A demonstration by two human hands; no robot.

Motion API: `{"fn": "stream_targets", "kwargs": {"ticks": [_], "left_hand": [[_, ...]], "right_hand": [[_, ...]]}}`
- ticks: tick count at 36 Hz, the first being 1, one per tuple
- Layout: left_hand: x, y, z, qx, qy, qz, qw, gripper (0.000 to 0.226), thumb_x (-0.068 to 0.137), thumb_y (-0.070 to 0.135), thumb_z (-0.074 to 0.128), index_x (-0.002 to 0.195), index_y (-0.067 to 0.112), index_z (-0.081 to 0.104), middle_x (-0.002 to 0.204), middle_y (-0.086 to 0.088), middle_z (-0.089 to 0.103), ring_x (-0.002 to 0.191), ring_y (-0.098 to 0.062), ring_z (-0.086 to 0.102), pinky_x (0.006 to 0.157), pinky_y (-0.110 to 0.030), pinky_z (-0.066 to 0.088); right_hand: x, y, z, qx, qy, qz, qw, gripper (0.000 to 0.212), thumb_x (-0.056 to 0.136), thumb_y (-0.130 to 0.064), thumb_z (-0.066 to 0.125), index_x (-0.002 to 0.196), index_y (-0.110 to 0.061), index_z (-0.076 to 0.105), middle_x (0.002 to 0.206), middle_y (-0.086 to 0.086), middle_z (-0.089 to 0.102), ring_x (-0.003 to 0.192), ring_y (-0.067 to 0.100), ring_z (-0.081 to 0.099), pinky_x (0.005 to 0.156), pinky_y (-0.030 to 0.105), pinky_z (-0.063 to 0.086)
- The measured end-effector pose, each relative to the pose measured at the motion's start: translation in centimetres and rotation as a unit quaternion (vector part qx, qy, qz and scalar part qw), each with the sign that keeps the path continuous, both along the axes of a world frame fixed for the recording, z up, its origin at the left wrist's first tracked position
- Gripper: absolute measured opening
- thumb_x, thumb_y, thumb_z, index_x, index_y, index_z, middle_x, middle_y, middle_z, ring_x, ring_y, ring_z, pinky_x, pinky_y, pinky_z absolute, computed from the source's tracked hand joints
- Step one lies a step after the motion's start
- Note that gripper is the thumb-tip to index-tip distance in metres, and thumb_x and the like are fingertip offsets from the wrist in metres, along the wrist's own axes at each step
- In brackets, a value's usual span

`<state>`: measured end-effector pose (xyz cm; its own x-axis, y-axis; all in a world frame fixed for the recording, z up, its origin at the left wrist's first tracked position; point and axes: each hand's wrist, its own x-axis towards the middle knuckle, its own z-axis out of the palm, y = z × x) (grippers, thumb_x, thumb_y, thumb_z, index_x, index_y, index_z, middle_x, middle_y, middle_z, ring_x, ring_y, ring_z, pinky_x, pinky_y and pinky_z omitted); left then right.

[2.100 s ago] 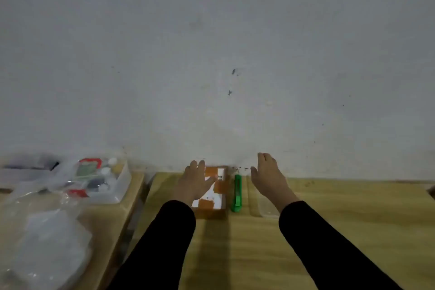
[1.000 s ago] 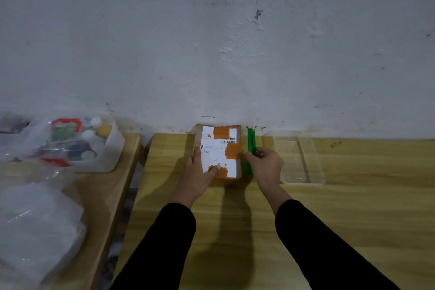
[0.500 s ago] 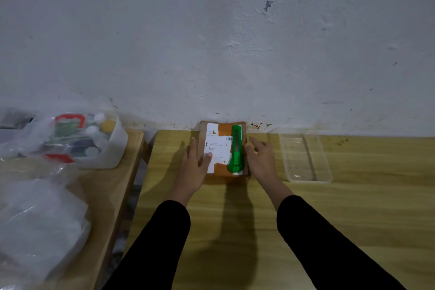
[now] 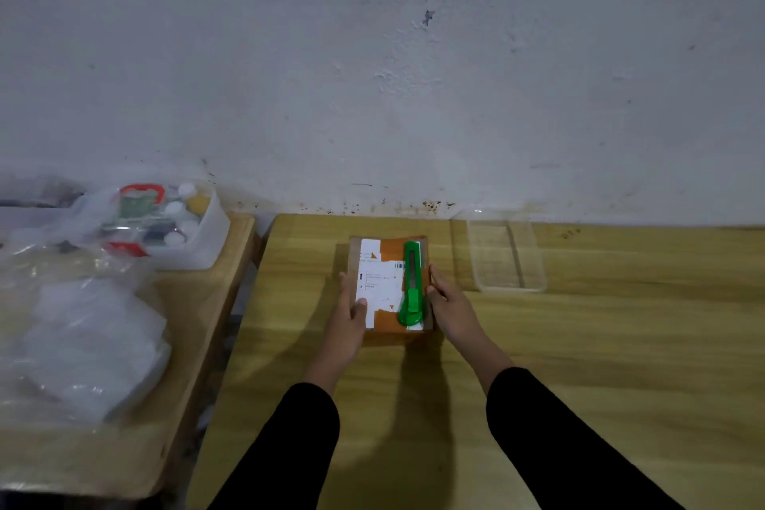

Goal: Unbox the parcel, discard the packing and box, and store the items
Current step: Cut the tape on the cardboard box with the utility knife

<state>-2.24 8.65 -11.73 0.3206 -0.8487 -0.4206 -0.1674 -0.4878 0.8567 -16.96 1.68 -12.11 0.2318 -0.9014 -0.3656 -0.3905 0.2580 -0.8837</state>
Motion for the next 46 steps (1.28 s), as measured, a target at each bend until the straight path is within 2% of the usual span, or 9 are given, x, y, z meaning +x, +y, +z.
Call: {"fn": "stream_targets", "kwargs": {"ticks": [5, 12, 17, 21, 27, 33, 39, 42, 46], "left_hand": [[-4.3, 5.1, 0.5, -0.005, 0.002, -0.010, 1.000, 0.061, 0.101, 0.020, 0.033, 0.148, 0.027, -0.005, 0.155, 0.001, 0.022, 0.131, -0.013, 0.035, 0.096, -0.025, 0.036], [-8.9, 11.2, 0.5, -0.032, 0.072, -0.034, 0.996, 0.081, 0.092, 0.023, 0.056, 0.148, 0.027, -0.001, 0.149, 0.015, 0.021, 0.131, -0.001, 0.028, 0.098, -0.018, 0.032], [-9.6, 13.3, -0.1, -0.027, 0.032, -0.003, 0.999, 0.081, 0.087, 0.032, 0.061, 0.148, 0.031, 0.008, 0.143, 0.014, 0.033, 0.131, -0.008, 0.034, 0.102, -0.026, 0.035], [-9.0, 13.4, -0.2, -0.035, -0.028, 0.004, 0.999, 0.067, 0.091, 0.028, 0.057, 0.148, 0.024, 0.020, 0.141, 0.001, 0.044, 0.120, -0.008, 0.041, 0.093, -0.022, 0.036], [-6.2, 11.2, -0.1, -0.018, -0.159, 0.080, 0.984, 0.051, 0.094, 0.024, 0.052, 0.141, 0.009, 0.039, 0.142, -0.015, 0.046, 0.129, -0.027, 0.044, 0.096, -0.025, 0.034], [-4.4, 8.3, 0.8, -0.011, -0.191, 0.186, 0.964, 0.037, 0.098, 0.011, 0.040, 0.135, 0.005, 0.047, 0.137, -0.019, 0.051, 0.125, -0.033, 0.047, 0.097, -0.031, 0.037], [-6.2, 8.4, 0.7, -0.023, -0.182, 0.157, 0.970, 0.055, 0.098, 0.024, 0.043, 0.148, 0.013, 0.022, 0.146, -0.009, 0.040, 0.129, -0.027, 0.043, 0.085, -0.026, 0.036], [-6.6, 8.7, -0.2, -0.023, -0.175, 0.119, 0.977, 0.066, 0.097, 0.031, 0.044, 0.150, 0.018, 0.007, 0.159, -0.007, 0.009, 0.143, -0.024, 0.020, 0.104, -0.030, 0.031], [-6.4, 8.6, -1.2, -0.013, -0.133, 0.123, 0.983, 0.068, 0.096, 0.036, 0.042, 0.150, 0.024, 0.002, 0.158, -0.012, 0.010, 0.137, -0.031, 0.032, 0.090, -0.030, 0.040]], "right_hand": [[-3.8, 6.1, 0.9, 0.030, -0.036, -0.032, 0.998, 0.050, 0.097, -0.029, 0.041, 0.144, -0.020, 0.025, 0.144, -0.002, 0.040, 0.119, 0.011, 0.046, 0.082, 0.008, 0.042], [-7.4, 12.1, 0.6, -0.026, 0.039, -0.027, 0.999, 0.072, 0.089, -0.031, 0.057, 0.146, -0.012, 0.018, 0.131, -0.002, 0.048, 0.112, 0.014, 0.050, 0.084, 0.023, 0.042], [-9.3, 13.1, 1.1, -0.054, 0.110, -0.001, 0.992, 0.055, 0.096, -0.024, 0.043, 0.146, -0.013, 0.020, 0.113, 0.017, 0.063, 0.082, 0.024, 0.058, 0.049, 0.023, 0.036], [-10.6, 12.2, 1.3, -0.078, 0.122, 0.000, 0.989, 0.043, 0.095, -0.015, 0.045, 0.138, -0.012, 0.037, 0.117, 0.017, 0.062, 0.099, 0.032, 0.060, 0.063, 0.026, 0.036], [-11.0, 10.5, 1.4, -0.041, -0.003, -0.034, 0.999, 0.043, 0.093, -0.004, 0.043, 0.135, -0.016, 0.041, 0.079, 0.001, 0.059, 0.057, 0.015, 0.052, 0.064, 0.031, 0.049], [-10.6, 9.1, 1.6, 0.037, -0.055, -0.006, 0.998, 0.054, 0.095, 0.003, 0.034, 0.144, -0.016, 0.023, 0.101, 0.009, 0.051, 0.069, 0.011, 0.047, 0.062, 0.020, 0.045], [-10.0, 8.2, 0.9, -0.055, 0.048, 0.032, 0.997, 0.041, 0.095, -0.011, 0.041, 0.136, -0.018, 0.041, 0.084, 0.001, 0.059, 0.071, 0.017, 0.049, 0.070, 0.039, 0.044], [-9.6, 8.2, 1.2, -0.089, 0.058, 0.030, 0.994, 0.033, 0.095, -0.013, 0.043, 0.127, -0.016, 0.050, 0.066, -0.008, 0.051, 0.059, 0.010, 0.047, 0.063, 0.033, 0.041], [-9.3, 8.0, 1.6, -0.126, 0.084, 0.024, 0.988, 0.030, 0.095, -0.013, 0.043, 0.121, -0.018, 0.056, 0.068, 0.001, 0.056, 0.058, 0.012, 0.047, 0.053, 0.027, 0.037]]}}
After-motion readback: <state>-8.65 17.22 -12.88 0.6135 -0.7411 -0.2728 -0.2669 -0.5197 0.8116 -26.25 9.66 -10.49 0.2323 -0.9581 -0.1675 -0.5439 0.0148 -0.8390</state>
